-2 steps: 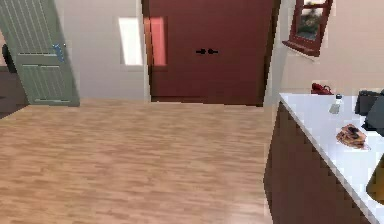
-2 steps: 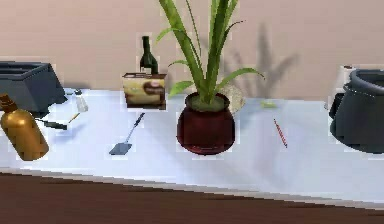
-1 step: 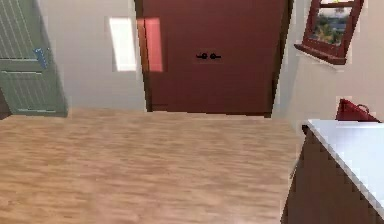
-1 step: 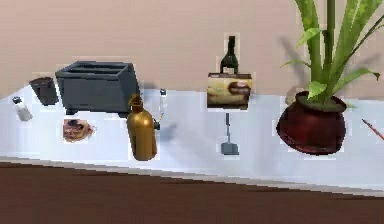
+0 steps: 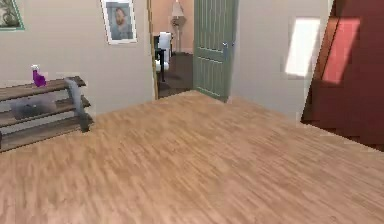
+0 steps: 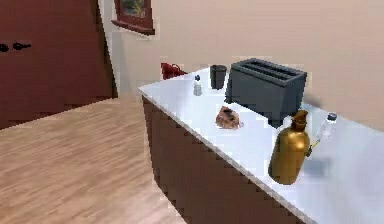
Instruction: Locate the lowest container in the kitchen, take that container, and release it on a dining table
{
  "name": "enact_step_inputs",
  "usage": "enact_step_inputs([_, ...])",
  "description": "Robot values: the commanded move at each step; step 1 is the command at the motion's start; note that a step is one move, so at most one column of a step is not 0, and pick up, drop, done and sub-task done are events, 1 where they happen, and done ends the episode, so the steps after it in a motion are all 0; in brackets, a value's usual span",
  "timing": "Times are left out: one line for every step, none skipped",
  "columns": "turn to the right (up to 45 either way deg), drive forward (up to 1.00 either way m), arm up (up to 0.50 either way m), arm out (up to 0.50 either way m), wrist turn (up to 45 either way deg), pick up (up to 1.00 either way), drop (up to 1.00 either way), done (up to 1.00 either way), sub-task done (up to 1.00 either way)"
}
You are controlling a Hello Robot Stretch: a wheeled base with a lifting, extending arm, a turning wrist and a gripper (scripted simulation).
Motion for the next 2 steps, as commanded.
enact_step_inputs([-27.0,0.0,0.0,0.0,0.0,0.0,0.0,0.0,0.0])
enact_step_inputs([0.0,1.0,0.0,0.0,0.0,0.0,0.0,0.0,0.0])
